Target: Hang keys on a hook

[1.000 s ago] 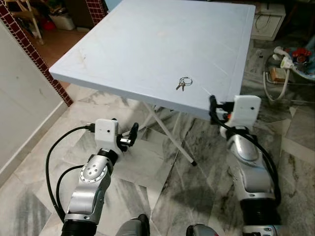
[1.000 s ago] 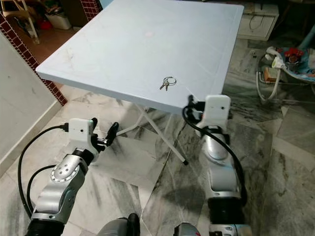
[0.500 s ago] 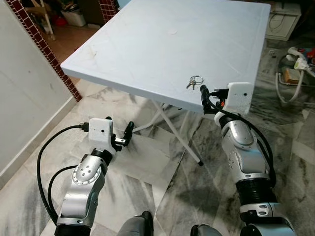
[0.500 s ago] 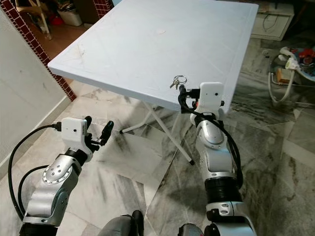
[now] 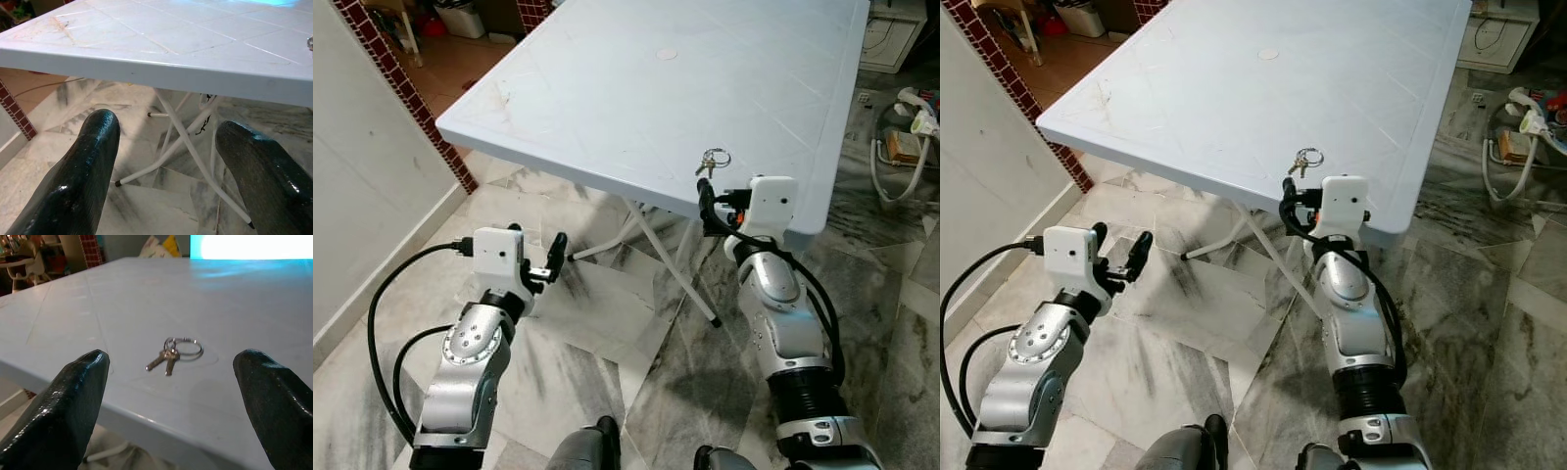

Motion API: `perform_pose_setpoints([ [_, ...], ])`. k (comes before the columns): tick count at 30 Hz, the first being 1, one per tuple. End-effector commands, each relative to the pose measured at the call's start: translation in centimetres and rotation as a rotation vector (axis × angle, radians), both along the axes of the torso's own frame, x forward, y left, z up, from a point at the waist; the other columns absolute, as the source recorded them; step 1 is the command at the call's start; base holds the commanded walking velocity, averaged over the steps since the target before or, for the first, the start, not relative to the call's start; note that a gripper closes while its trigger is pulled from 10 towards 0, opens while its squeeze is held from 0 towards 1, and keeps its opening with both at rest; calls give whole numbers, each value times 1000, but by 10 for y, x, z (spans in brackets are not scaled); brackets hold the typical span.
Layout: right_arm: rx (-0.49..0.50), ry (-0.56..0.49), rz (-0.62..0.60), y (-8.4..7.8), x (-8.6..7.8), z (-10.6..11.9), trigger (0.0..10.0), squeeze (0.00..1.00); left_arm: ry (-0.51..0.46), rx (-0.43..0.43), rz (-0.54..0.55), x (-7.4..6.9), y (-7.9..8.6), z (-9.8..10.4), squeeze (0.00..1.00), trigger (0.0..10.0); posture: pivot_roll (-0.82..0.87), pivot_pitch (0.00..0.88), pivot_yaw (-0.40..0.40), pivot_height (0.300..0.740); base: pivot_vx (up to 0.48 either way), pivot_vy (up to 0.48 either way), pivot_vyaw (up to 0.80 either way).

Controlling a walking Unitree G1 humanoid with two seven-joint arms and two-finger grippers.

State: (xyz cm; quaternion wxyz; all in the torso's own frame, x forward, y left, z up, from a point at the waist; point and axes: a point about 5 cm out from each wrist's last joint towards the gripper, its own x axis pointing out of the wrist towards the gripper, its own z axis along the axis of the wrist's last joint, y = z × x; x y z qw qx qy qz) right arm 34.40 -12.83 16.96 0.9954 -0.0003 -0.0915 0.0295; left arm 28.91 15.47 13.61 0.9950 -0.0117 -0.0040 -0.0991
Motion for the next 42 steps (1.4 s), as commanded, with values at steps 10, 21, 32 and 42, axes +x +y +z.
perform_pose_setpoints([
  [10, -42, -52, -96, -10, -4, 7, 10000, 0, 6, 9, -18, -1, 1, 2, 0, 10000, 85, 213, 143, 740, 85, 0, 0],
  [21, -60, -57, -117, -10, -8, 5, 10000, 0, 9, 4, -31, -1, -2, 2, 0, 10000, 78, 214, 143, 740, 323, 0, 0],
  [32, -72, -55, -132, -9, -12, 3, 10000, 0, 19, 8, -38, 0, -2, 0, 0, 10000, 72, 212, 146, 740, 349, 0, 0],
  [42, -68, -15, -66, 9, -23, -9, 10000, 0, 42, 15, -45, -4, -3, -5, 0, 10000, 74, 215, 145, 740, 154, 0, 0],
])
